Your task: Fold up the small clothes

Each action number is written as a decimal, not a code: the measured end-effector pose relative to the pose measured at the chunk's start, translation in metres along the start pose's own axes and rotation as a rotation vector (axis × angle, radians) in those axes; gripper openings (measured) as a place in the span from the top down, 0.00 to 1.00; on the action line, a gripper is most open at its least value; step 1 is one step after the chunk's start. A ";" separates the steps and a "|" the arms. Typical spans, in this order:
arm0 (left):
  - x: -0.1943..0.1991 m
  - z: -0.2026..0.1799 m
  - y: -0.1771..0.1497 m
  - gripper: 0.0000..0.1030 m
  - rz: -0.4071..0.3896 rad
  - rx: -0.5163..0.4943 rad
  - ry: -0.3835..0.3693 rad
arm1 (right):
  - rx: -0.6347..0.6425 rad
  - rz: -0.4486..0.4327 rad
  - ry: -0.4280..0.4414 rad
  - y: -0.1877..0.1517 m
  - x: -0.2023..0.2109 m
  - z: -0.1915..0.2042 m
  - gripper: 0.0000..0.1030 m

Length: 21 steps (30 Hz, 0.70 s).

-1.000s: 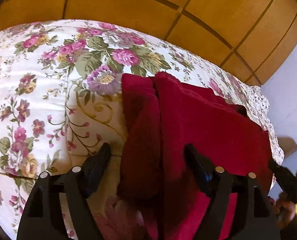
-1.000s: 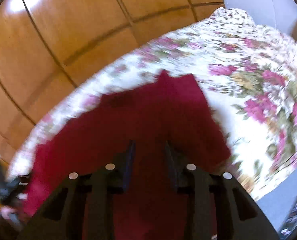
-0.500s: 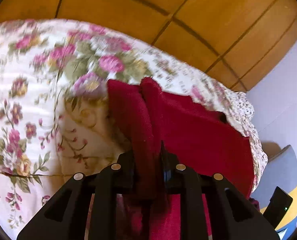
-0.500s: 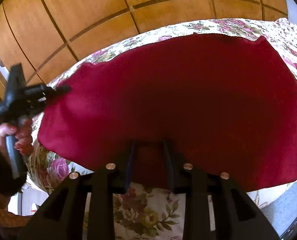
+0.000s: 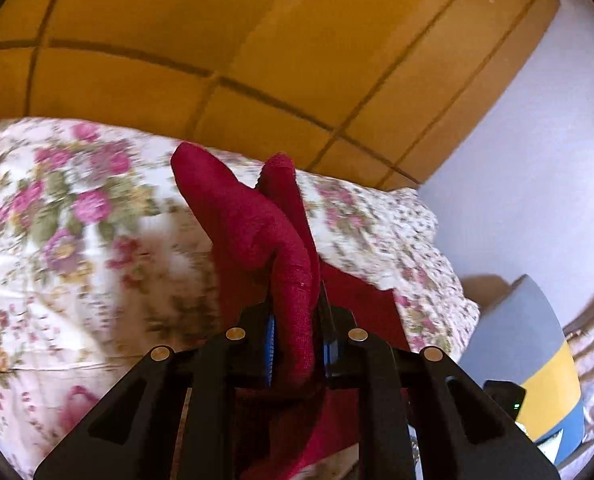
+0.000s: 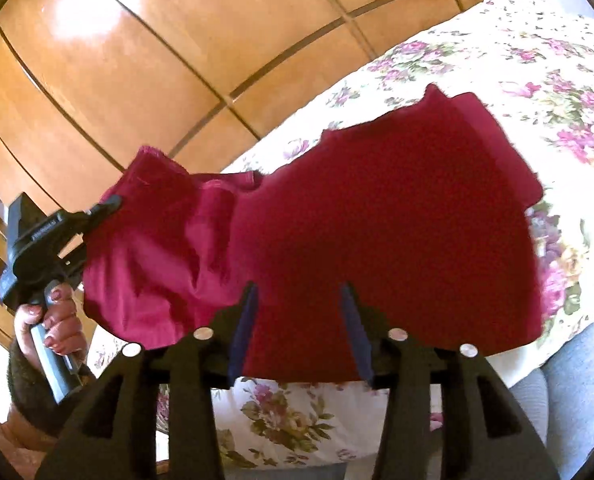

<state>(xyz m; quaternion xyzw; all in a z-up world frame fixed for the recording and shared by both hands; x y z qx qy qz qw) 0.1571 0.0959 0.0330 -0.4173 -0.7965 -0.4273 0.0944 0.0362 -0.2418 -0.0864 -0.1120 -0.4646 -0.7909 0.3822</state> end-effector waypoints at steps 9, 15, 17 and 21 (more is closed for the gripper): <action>-0.052 -0.089 -0.028 0.85 0.093 -0.106 -0.062 | -0.181 -0.001 0.024 0.008 0.028 -0.054 0.57; -0.097 -0.122 -0.065 0.85 0.167 -0.093 -0.063 | -0.254 -0.027 0.009 0.007 0.049 -0.082 0.56; -0.116 -0.134 -0.083 0.85 0.195 -0.116 -0.052 | -0.272 -0.031 -0.002 0.007 0.049 -0.090 0.56; -0.156 -0.144 -0.119 0.86 0.278 -0.151 -0.012 | -0.314 -0.036 -0.027 0.005 0.052 -0.107 0.56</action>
Point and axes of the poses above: each gripper's, at about its wrist camera, not at the fingertips, and x roughly against the way its jaws point, z to its left, y to its top, the point moved 2 cm from there along -x, roughly the way its jaws point, and after that the axes turned 6 degrees about x, right-handed, at the moved point
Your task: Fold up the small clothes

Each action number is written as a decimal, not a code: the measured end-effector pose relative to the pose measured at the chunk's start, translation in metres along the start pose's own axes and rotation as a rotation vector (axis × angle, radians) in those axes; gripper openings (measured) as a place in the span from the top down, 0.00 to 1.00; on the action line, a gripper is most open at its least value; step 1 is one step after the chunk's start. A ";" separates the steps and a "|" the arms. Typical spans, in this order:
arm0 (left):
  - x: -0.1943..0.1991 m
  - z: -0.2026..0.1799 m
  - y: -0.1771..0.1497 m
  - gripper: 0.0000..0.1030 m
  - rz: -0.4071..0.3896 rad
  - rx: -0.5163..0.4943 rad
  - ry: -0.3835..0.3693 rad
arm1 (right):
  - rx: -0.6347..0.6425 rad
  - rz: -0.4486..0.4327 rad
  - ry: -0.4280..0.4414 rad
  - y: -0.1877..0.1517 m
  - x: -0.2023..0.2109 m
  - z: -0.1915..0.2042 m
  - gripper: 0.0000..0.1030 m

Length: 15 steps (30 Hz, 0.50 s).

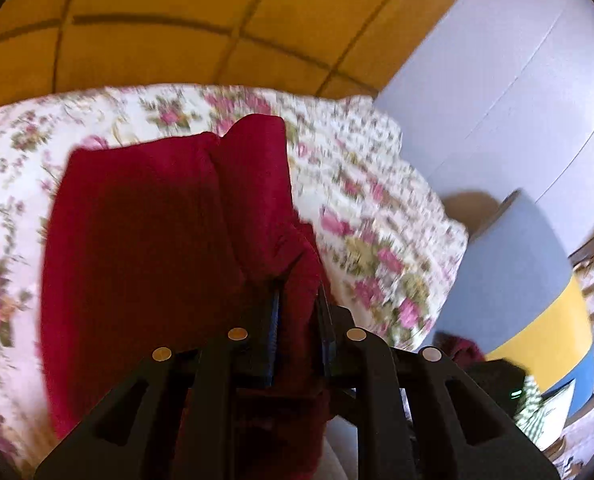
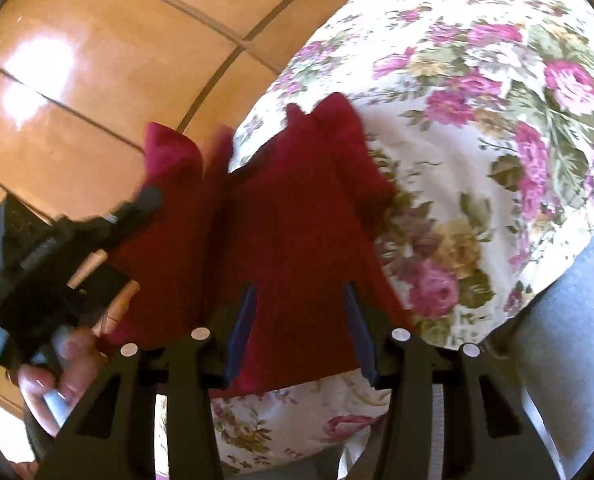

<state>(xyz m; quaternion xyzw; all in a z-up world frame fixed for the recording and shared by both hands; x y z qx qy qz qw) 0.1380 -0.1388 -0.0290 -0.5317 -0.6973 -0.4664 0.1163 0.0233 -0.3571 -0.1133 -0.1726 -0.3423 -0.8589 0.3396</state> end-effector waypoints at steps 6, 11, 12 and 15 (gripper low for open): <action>0.004 -0.012 -0.029 0.54 0.023 -0.071 -0.104 | -0.038 -0.055 -0.007 0.010 0.017 -0.011 0.55; 0.065 0.013 -0.040 0.48 -0.197 -0.111 -0.012 | -0.026 -0.064 0.046 0.013 0.019 0.002 0.48; 0.072 0.023 -0.040 0.48 -0.230 -0.104 0.031 | -0.017 -0.060 0.063 0.012 0.019 0.007 0.44; 0.089 0.067 -0.043 0.48 -0.312 -0.034 0.181 | 0.002 -0.039 0.104 0.014 0.008 0.021 0.35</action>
Point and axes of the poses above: each gripper's, at about its wrist camera, not at the fingertips, and x roughly against the way its jaws point, z to its left, y to its top, the point moved 2 cm from there along -x, roughly the way its jaws point, and after that the axes turned 6 degrees about x, right-handed, at the moved point
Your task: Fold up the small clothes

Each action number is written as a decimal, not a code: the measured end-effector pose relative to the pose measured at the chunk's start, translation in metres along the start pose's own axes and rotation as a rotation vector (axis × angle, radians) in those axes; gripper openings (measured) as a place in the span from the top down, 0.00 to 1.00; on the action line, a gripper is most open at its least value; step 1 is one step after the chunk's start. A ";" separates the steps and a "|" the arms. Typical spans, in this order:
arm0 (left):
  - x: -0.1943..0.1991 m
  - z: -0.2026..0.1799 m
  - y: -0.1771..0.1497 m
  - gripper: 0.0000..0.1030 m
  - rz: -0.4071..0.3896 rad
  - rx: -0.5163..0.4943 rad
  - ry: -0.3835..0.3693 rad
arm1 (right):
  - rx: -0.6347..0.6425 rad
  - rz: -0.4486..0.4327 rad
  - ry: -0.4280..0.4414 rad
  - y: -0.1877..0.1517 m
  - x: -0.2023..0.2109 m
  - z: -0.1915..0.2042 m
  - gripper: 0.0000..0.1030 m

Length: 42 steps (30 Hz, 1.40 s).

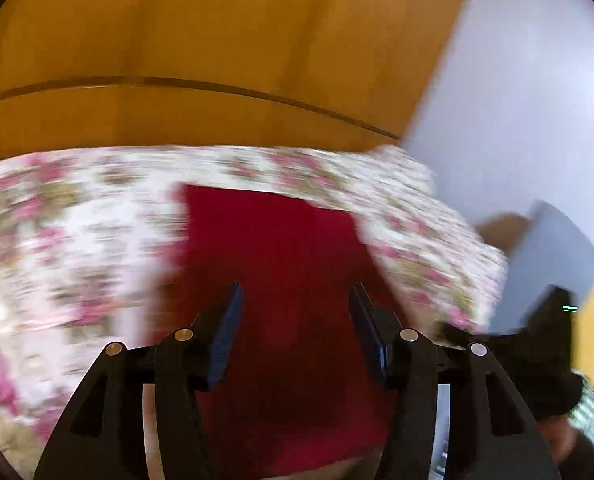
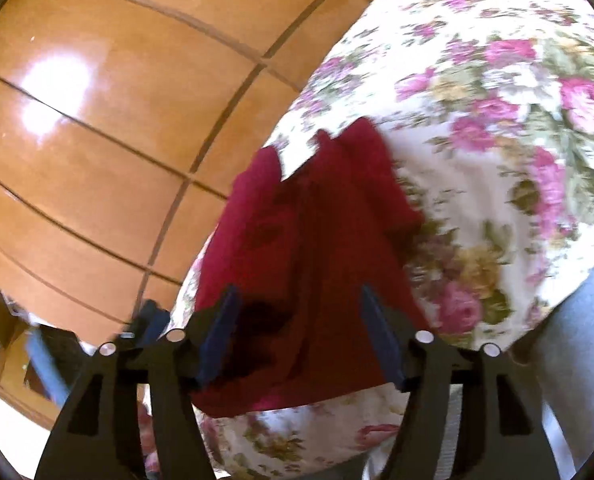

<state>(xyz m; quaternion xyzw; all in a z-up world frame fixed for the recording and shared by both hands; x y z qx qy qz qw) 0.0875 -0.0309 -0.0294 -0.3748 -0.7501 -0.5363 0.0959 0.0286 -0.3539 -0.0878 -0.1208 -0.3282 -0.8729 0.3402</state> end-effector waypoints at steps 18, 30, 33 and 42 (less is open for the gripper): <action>-0.019 0.053 -0.020 0.26 0.086 0.032 0.121 | 0.130 0.089 -0.058 0.049 -0.069 0.047 0.85; -0.076 -0.021 -0.037 0.20 0.203 -0.261 0.081 | 0.098 0.078 -0.166 0.054 -0.062 -0.033 0.84; -0.075 -0.023 -0.045 0.20 0.207 -0.276 0.076 | 0.048 0.025 -0.139 0.051 -0.041 -0.033 0.74; -0.034 -0.014 -0.039 0.20 0.039 -0.221 0.083 | 0.267 0.052 -0.174 0.008 0.001 0.031 0.57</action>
Point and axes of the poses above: each gripper's, at about its wrist camera, not at the fingertips, and x roughly against the way its jaws point, z to its left, y to its top, the point moved 2 cm from there along -x, roughly the way its jaws point, and after that the axes turned 6 degrees about x, right-handed, at the moved point
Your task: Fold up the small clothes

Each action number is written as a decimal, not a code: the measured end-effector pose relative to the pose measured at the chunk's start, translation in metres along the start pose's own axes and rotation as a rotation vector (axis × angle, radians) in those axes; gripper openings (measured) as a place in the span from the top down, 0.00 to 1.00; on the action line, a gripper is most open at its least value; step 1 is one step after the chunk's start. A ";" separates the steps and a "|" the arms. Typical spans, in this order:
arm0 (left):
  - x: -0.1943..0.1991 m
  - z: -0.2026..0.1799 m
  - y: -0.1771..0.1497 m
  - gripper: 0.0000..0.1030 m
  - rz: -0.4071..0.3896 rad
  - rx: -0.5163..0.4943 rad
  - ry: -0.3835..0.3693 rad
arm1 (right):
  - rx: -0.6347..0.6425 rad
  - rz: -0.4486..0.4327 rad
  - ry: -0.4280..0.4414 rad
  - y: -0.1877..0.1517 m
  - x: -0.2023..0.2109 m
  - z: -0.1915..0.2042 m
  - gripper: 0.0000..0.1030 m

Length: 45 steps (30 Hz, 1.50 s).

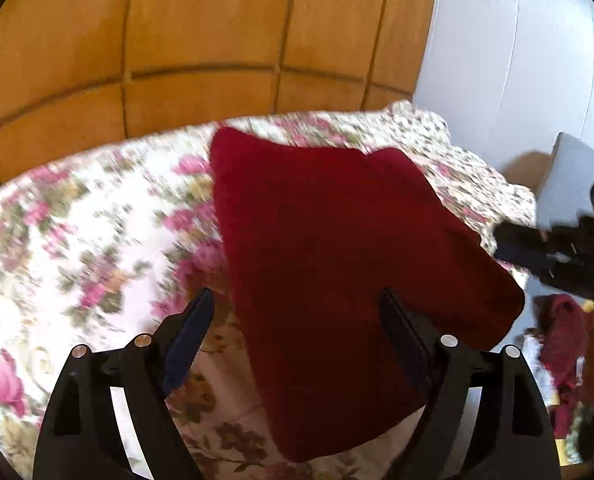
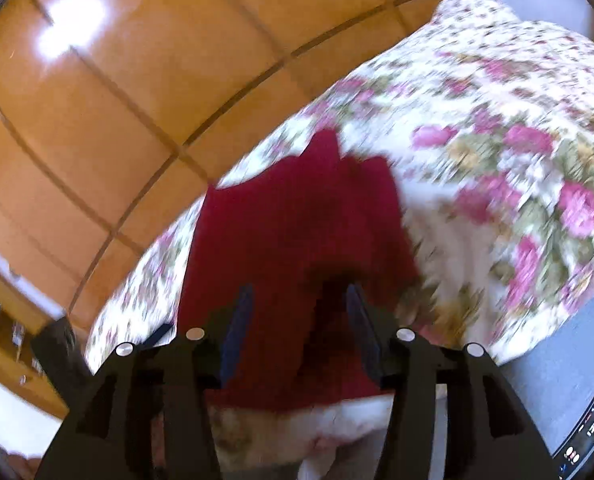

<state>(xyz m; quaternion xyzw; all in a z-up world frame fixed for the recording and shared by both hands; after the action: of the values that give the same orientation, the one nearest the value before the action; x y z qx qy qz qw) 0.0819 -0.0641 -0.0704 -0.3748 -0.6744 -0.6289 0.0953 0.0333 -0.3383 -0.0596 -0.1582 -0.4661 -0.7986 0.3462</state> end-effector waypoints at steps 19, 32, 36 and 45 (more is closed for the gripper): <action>-0.009 0.003 0.012 0.18 0.028 -0.048 -0.007 | 0.018 -0.052 -0.103 0.007 0.013 -0.015 0.70; -0.079 0.004 0.060 0.18 0.003 -0.111 0.103 | 0.276 0.081 -0.216 0.073 -0.104 0.011 0.76; -0.105 -0.014 0.052 0.18 0.043 -0.117 0.066 | 0.123 0.018 -0.276 0.055 -0.098 -0.036 0.81; -0.109 -0.014 0.047 0.16 0.019 -0.142 0.050 | 0.022 -0.063 -0.213 0.055 -0.091 -0.058 0.74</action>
<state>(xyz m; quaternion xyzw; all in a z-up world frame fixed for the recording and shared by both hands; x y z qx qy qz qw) 0.1830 -0.1224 -0.0973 -0.3712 -0.6219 -0.6835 0.0911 0.1404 -0.3694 -0.1068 -0.2238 -0.5140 -0.7824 0.2711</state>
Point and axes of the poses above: each gripper's, at about its wrist camera, not at the fingertips, and x roughly against the way its jaws point, z to its left, y to its top, the point moved 2 cm from there along -x, roughly the way its jaws point, and after that the axes turned 6 degrees about x, right-handed, at the moved point
